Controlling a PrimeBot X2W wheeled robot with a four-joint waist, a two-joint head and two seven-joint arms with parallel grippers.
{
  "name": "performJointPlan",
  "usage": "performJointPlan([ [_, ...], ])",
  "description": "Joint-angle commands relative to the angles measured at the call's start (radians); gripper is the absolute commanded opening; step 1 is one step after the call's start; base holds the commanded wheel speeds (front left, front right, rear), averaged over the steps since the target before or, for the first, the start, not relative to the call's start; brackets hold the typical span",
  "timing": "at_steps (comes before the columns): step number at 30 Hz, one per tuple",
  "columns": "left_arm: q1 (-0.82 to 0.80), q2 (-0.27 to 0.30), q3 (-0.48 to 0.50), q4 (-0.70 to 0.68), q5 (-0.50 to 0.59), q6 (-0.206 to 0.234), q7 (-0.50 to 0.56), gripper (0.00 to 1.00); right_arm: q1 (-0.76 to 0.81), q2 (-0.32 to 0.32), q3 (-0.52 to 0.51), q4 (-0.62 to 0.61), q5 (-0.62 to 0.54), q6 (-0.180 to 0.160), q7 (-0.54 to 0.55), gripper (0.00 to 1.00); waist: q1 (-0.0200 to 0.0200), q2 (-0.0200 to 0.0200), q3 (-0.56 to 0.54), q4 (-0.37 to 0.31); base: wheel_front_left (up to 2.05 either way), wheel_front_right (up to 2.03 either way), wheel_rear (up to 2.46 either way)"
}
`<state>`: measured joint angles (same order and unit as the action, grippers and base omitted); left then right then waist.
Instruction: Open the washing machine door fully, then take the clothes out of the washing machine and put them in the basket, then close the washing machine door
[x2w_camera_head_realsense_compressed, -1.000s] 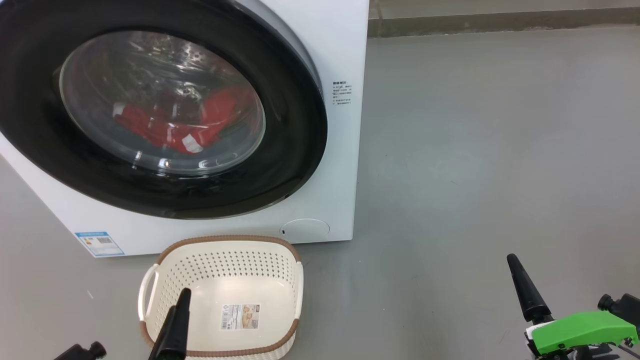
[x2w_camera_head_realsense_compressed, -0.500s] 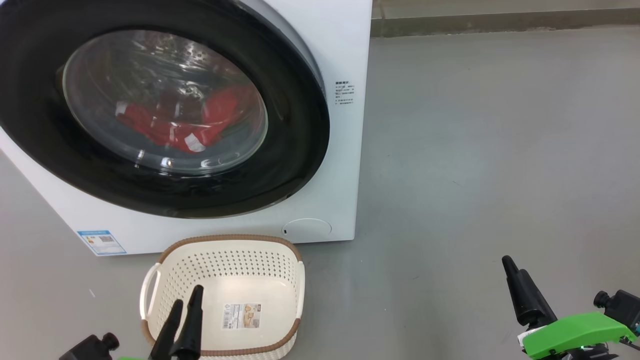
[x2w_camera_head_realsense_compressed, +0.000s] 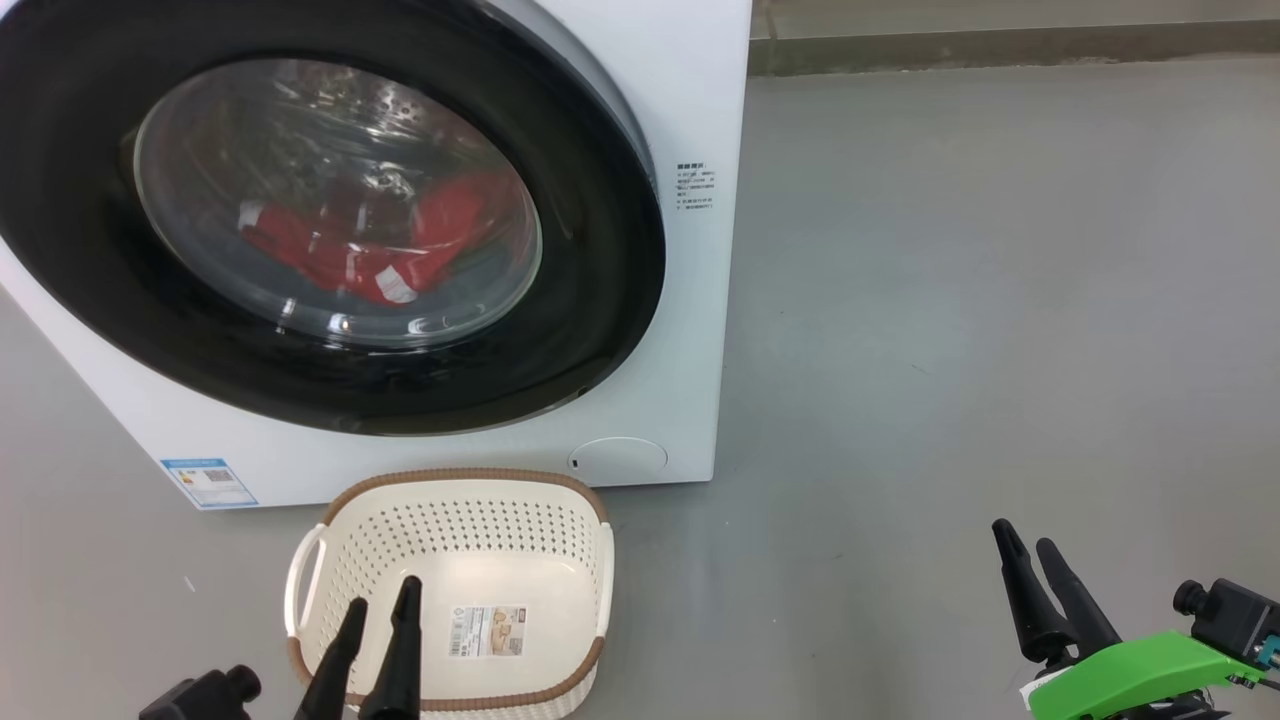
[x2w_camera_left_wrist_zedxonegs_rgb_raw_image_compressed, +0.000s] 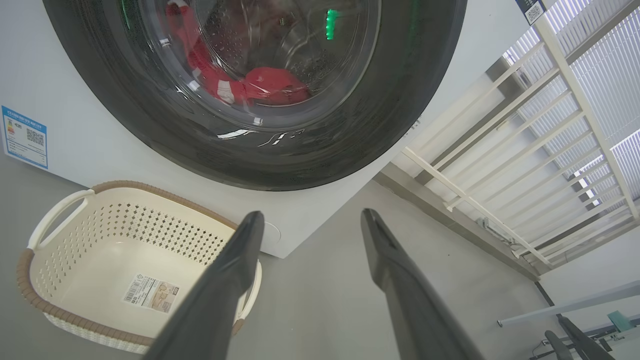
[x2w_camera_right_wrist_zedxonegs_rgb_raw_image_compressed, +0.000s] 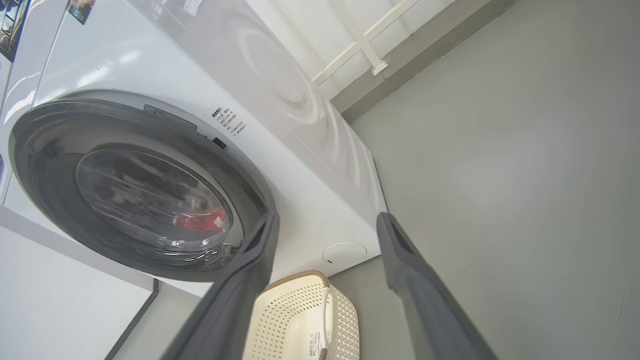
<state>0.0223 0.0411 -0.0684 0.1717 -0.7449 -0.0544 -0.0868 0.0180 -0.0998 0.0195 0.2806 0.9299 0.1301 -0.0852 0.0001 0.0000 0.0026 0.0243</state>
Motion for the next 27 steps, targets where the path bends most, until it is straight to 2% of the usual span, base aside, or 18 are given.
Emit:
performJointPlan([
  [1, -0.015, 0.012, 0.013, -0.033, 0.033, 0.007, -0.012, 1.0, -0.007, -0.023, 0.018, -0.031, -0.025, 0.0, -0.014, 1.0, 0.0, 0.0, 0.0, 0.001, 0.0, 0.0, 0.0],
  [27, 0.002, 0.018, -0.025, -0.085, 0.356, 0.045, -0.089, 1.0, 0.029, -0.046, 0.039, -0.055, -0.281, 0.001, -0.09, 1.0, 0.0, 0.0, -0.005, 0.004, 0.0, 0.0, 0.0],
])
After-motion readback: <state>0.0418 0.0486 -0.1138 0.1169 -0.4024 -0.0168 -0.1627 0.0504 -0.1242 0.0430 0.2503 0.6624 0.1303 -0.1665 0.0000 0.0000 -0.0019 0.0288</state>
